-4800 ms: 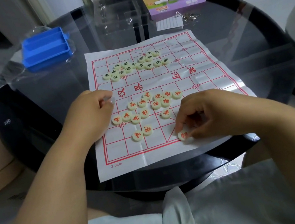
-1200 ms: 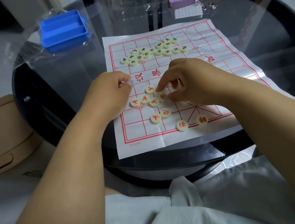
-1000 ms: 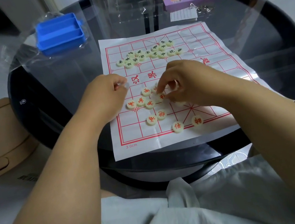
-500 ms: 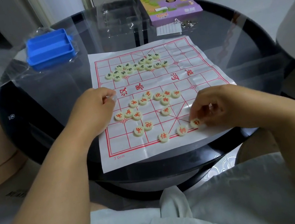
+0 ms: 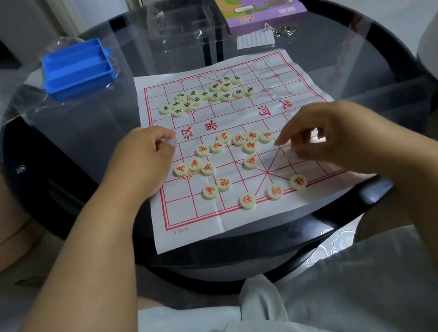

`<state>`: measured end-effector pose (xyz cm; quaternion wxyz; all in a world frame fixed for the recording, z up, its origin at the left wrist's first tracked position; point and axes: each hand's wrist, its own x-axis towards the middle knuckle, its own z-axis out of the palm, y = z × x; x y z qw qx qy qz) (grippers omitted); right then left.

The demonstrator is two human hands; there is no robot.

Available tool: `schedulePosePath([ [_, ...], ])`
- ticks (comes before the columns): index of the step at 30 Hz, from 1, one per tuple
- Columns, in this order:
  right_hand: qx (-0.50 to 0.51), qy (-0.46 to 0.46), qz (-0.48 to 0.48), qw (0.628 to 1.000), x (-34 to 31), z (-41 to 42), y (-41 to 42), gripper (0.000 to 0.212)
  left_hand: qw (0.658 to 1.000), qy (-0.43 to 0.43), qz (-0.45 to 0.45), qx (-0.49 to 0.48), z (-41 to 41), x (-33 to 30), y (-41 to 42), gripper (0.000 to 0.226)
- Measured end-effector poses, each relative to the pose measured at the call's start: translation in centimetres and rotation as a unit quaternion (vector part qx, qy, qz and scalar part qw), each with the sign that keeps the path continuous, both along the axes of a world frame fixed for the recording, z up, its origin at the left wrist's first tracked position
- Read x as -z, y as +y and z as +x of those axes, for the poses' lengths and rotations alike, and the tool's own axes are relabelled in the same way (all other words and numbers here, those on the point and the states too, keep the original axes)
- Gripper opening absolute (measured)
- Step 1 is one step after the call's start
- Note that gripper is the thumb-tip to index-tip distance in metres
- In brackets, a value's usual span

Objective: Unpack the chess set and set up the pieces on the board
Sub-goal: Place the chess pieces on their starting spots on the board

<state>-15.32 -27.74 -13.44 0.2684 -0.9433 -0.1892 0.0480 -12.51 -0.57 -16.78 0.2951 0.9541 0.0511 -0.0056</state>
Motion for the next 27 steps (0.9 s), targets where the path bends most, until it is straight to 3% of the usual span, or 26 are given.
schedulePosePath([
  [4,-0.003,-0.042,-0.037,0.998,-0.1,1.6,2.1,0.022,1.0,-0.004,-0.009,-0.003,0.0,0.0,0.0,0.032],
  [10,-0.066,-0.037,-0.126,0.989,-0.1,3.3,4.2,0.032,1.0,-0.006,-0.015,-0.001,0.0,-0.1,0.0,0.032],
  [21,-0.094,-0.015,-0.203,0.975,-0.4,3.6,4.8,0.029,0.999,0.002,-0.04,0.002,-0.2,-0.3,0.1,0.031],
  [24,-0.075,-0.041,-0.189,0.978,-0.6,3.6,4.5,0.027,0.999,0.003,-0.042,0.003,-0.2,-0.3,0.2,0.03],
  [27,-0.062,-0.047,-0.11,0.991,-1.3,2.4,4.6,0.024,0.999,0.005,-0.043,0.007,-0.1,-0.1,0.3,0.03],
])
